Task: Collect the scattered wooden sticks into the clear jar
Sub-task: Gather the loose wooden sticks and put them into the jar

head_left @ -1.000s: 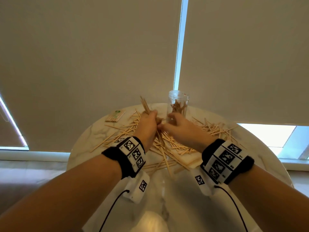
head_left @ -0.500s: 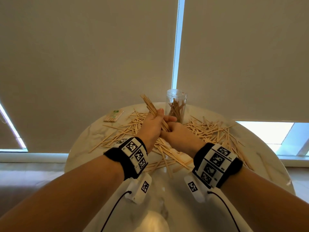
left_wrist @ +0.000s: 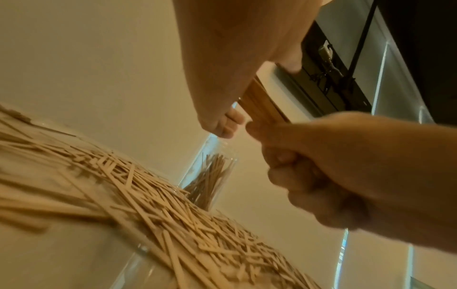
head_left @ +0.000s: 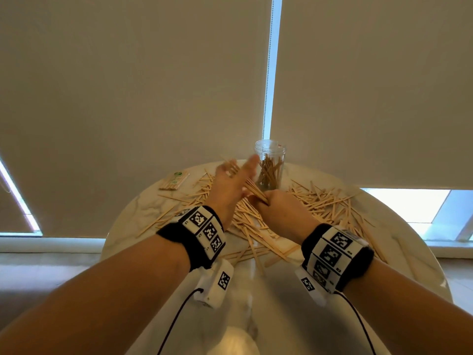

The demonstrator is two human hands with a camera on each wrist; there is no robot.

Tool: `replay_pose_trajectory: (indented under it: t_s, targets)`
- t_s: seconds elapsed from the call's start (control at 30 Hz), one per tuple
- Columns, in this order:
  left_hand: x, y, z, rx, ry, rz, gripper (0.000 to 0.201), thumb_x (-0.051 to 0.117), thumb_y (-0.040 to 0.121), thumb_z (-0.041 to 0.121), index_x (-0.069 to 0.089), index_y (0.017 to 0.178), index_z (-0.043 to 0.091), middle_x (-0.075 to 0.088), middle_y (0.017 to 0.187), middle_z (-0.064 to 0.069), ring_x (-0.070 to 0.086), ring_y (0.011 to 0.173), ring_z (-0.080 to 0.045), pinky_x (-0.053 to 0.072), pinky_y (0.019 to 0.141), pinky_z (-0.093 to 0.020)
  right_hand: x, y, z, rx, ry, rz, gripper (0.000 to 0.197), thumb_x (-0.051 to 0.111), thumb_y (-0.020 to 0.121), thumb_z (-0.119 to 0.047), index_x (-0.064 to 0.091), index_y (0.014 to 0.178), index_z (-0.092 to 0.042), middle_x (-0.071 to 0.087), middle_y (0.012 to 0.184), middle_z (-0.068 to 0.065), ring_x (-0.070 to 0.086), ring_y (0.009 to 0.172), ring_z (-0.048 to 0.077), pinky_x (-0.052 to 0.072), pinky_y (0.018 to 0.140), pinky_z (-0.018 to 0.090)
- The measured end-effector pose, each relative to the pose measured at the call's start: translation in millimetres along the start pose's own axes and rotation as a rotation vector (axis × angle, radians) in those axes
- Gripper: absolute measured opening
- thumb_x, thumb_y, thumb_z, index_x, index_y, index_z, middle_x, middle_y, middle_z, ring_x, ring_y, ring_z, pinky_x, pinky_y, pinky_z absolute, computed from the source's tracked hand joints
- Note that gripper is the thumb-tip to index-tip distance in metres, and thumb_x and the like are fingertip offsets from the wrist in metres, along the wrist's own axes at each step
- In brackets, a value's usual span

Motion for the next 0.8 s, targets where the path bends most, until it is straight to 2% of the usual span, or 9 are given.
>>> replay_pose_trajectory:
  t_s: [0.1, 0.17, 0.23, 0.33, 0.43, 0.53, 0.6, 0.7, 0.8]
  targets:
    - [-17.3, 7.7, 15.1, -0.05, -0.098, 0.145, 0.071, 0.05, 0.085, 0.077, 0.043, 0.134, 0.026, 0.069, 0.115, -0.007, 0.067, 0.108, -0.025, 0.053, 0.097, -0.048, -2.6, -3.9, 6.9, 0.022, -0.126, -0.036, 0.044, 0.042, 0.103, -0.05, 0.051, 0.07, -0.023, 0.054, 0.062, -0.003, 0.052, 0.057, 0.014, 0.044, 0.059, 0.029]
    - [-18.1, 7.5, 17.9, -0.106, -0.091, 0.115, 0.064, 0.033, 0.098, 0.068, 0.055, 0.131, 0.018, 0.074, 0.11, -0.01, 0.068, 0.106, -0.027, 0.05, 0.101, -0.05, -1.7, -4.1, 7.3, 0.008, -0.176, -0.04, 0.04, 0.046, 0.101, -0.052, 0.058, 0.077, -0.022, 0.058, 0.066, -0.003, 0.058, 0.064, 0.015, 0.046, 0.062, 0.029]
    - [-8.6, 2.0, 14.2, -0.167, 0.006, 0.014, 0.061, 0.023, 0.107, 0.052, 0.064, 0.119, 0.008, 0.077, 0.103, -0.013, 0.073, 0.097, -0.028, 0.056, 0.093, -0.044, 1.9, -2.6, 4.5, -0.015, -0.19, -0.028, 0.036, 0.05, 0.098, -0.053, 0.063, 0.087, -0.021, 0.06, 0.07, -0.005, 0.06, 0.067, 0.015, 0.046, 0.063, 0.028]
    - [-0.6, -0.6, 7.0, -0.166, 0.129, -0.034, 0.046, 0.034, 0.11, 0.035, 0.066, 0.112, 0.002, 0.076, 0.097, -0.013, 0.073, 0.076, -0.022, 0.061, 0.068, -0.03, 4.7, -1.5, 2.9, -0.018, -0.187, -0.03, 0.034, 0.052, 0.098, -0.051, 0.065, 0.095, -0.02, 0.059, 0.071, -0.006, 0.057, 0.065, 0.013, 0.041, 0.059, 0.025]
    - [-9.5, 10.2, 9.9, 0.048, 0.353, 0.05, 0.026, 0.054, 0.102, 0.035, 0.066, 0.11, 0.013, 0.076, 0.097, -0.009, 0.07, 0.078, -0.02, 0.06, 0.075, -0.037, 0.6, -2.0, 9.4, 0.019, -0.235, -0.034, 0.04, 0.048, 0.1, -0.049, 0.065, 0.088, -0.015, 0.061, 0.072, -0.001, 0.059, 0.068, 0.015, 0.043, 0.059, 0.027]
    - [-5.0, 8.1, 6.6, 0.049, 0.544, -0.018, 0.05, 0.049, 0.099, 0.055, 0.072, 0.091, 0.011, 0.076, 0.084, -0.011, 0.071, 0.068, -0.02, 0.06, 0.07, -0.036, -1.4, 3.2, 15.1, 0.071, -0.252, -0.036, 0.038, 0.051, 0.098, -0.049, 0.064, 0.086, -0.015, 0.06, 0.068, -0.002, 0.057, 0.062, 0.014, 0.042, 0.055, 0.025]
    - [-0.1, 4.2, 0.7, 0.081, 0.834, -0.096, 0.062, 0.046, 0.098, 0.06, 0.073, 0.081, 0.008, 0.074, 0.073, -0.01, 0.069, 0.056, -0.019, 0.06, 0.068, -0.035, -3.3, 6.7, 15.8, 0.071, -0.23, -0.049, 0.035, 0.057, 0.094, -0.05, 0.065, 0.088, -0.016, 0.058, 0.067, -0.003, 0.055, 0.059, 0.012, 0.038, 0.052, 0.023]
    - [-6.2, 12.1, 2.7, 0.211, 1.162, -0.056, 0.063, 0.046, 0.098, 0.055, 0.07, 0.062, 0.008, 0.066, 0.059, -0.008, 0.061, 0.054, -0.023, 0.053, 0.064, -0.034, -7.0, 3.6, 10.3, -0.021, -0.142, -0.075, 0.037, 0.06, 0.091, -0.058, 0.066, 0.094, -0.021, 0.061, 0.07, -0.005, 0.055, 0.06, 0.009, 0.039, 0.055, 0.023]
    - [-10.2, 25.7, 2.2, 0.19, 1.159, 0.007, 0.054, 0.047, 0.099, 0.044, 0.063, 0.061, 0.009, 0.056, 0.055, -0.004, 0.054, 0.053, -0.021, 0.045, 0.058, -0.033, -13.4, -0.6, 4.7, -0.11, -0.107, 0.031, 0.052, 0.041, 0.095, -0.069, 0.06, 0.09, -0.021, 0.061, 0.071, -0.002, 0.054, 0.062, 0.013, 0.041, 0.058, 0.029]
Point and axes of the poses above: each hand's wrist, its own y-axis towards the middle knuckle, its own x-axis out of the palm, z = x × y, the point moved 4 cm from there along y, towards the middle knuckle
